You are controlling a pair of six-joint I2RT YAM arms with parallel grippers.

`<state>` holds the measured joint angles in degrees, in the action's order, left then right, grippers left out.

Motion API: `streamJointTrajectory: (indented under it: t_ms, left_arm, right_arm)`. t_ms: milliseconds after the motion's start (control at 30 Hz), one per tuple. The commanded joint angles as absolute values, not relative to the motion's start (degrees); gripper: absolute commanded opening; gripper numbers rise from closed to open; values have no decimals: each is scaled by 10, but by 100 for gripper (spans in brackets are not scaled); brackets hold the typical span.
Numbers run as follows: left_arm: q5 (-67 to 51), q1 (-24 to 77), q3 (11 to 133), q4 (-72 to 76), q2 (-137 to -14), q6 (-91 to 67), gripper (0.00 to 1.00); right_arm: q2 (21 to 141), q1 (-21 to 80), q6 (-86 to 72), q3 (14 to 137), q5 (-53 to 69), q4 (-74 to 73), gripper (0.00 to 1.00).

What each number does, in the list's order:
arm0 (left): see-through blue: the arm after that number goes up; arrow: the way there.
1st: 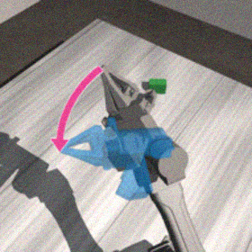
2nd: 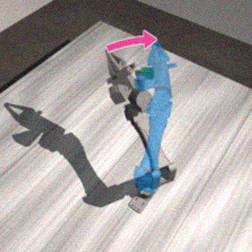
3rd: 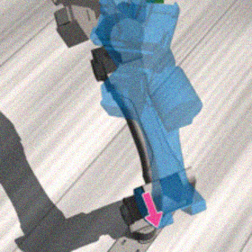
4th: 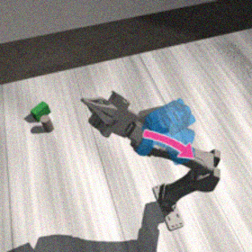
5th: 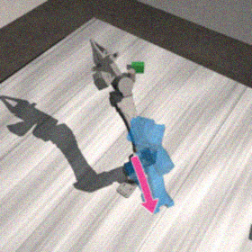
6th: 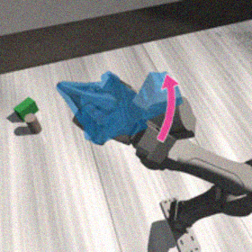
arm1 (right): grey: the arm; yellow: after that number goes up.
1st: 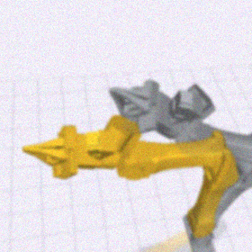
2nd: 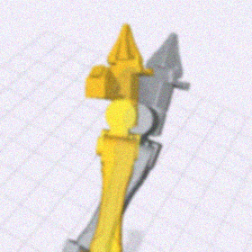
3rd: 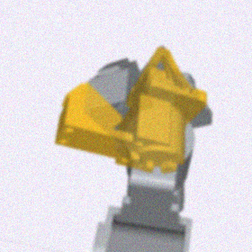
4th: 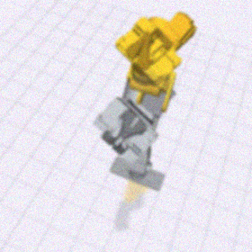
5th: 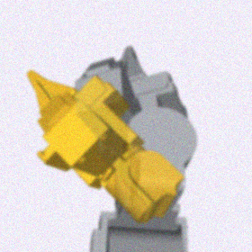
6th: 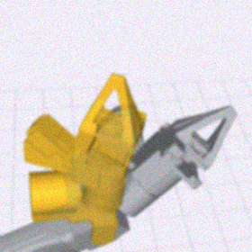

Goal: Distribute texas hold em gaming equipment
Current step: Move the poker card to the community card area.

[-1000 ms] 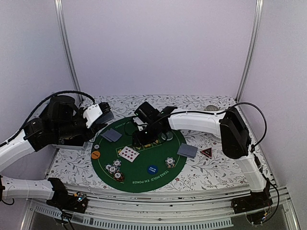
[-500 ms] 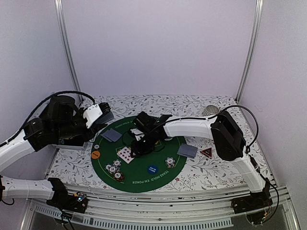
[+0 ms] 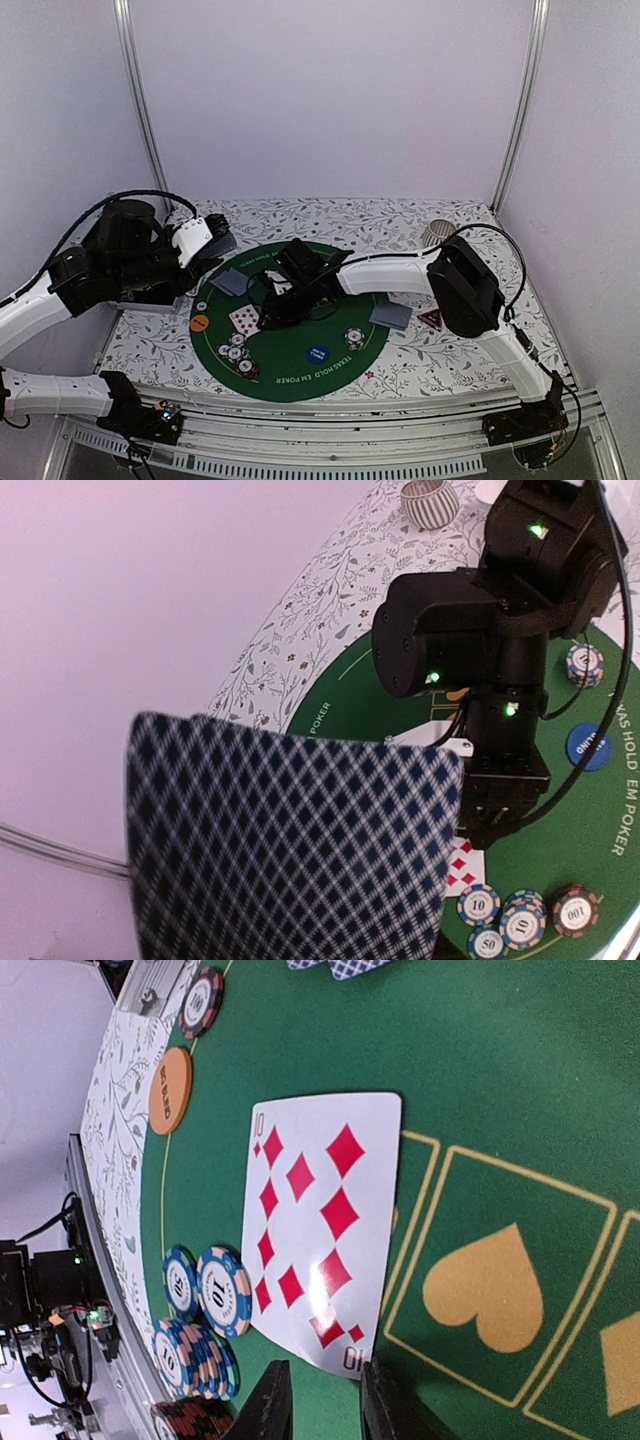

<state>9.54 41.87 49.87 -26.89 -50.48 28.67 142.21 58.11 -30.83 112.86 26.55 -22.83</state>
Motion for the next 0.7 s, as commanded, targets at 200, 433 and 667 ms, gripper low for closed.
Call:
streamJointTrajectory:
  t_ms: [200, 433, 667]
  left_arm:
    - [93, 416, 495, -264, -497, 285, 37]
    - [95, 416, 497, -264, -499, 286, 37]
    - [94, 416, 498, -264, -503, 286, 37]
  right_arm:
    - [1490, 582, -385, 1146, 316, -134, 20]
    - [1511, 587, -394, 1167, 332, -133, 14]
    - [1528, 595, -383, 1198, 352, -150, 13]
